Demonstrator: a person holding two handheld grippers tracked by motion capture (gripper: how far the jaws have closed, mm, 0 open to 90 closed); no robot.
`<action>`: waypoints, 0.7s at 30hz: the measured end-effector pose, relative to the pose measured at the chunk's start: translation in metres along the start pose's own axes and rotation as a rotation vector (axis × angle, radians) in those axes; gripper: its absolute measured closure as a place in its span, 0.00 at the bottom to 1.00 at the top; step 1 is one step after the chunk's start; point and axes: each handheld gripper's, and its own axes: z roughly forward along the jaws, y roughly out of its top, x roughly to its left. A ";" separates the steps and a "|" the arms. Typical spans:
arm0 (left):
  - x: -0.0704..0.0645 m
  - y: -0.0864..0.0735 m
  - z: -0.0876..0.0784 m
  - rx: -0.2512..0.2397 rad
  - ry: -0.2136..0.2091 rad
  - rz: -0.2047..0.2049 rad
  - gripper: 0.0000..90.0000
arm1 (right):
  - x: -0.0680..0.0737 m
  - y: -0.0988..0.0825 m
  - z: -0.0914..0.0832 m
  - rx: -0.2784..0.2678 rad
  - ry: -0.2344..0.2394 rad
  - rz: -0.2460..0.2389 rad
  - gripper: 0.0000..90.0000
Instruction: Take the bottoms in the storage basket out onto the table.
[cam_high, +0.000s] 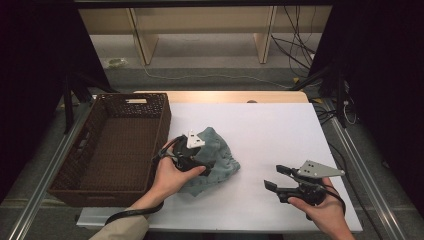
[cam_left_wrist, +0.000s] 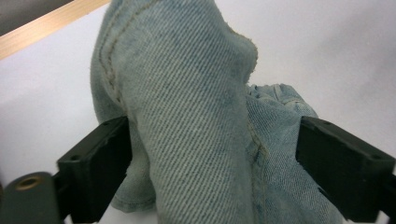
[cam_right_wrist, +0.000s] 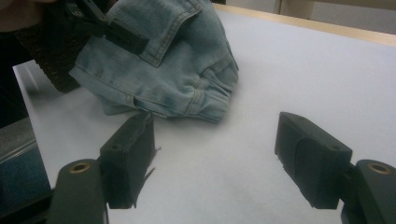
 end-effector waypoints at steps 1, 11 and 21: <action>0.000 0.001 -0.001 -0.007 -0.008 -0.009 0.09 | 0.000 0.000 0.000 0.000 0.000 0.001 0.33; 0.001 0.007 -0.015 -0.047 -0.053 -0.006 0.00 | 0.000 0.000 0.000 0.000 0.001 0.000 0.33; 0.005 0.012 -0.032 -0.094 -0.087 -0.022 0.00 | 0.000 0.000 0.000 -0.002 0.001 0.001 0.33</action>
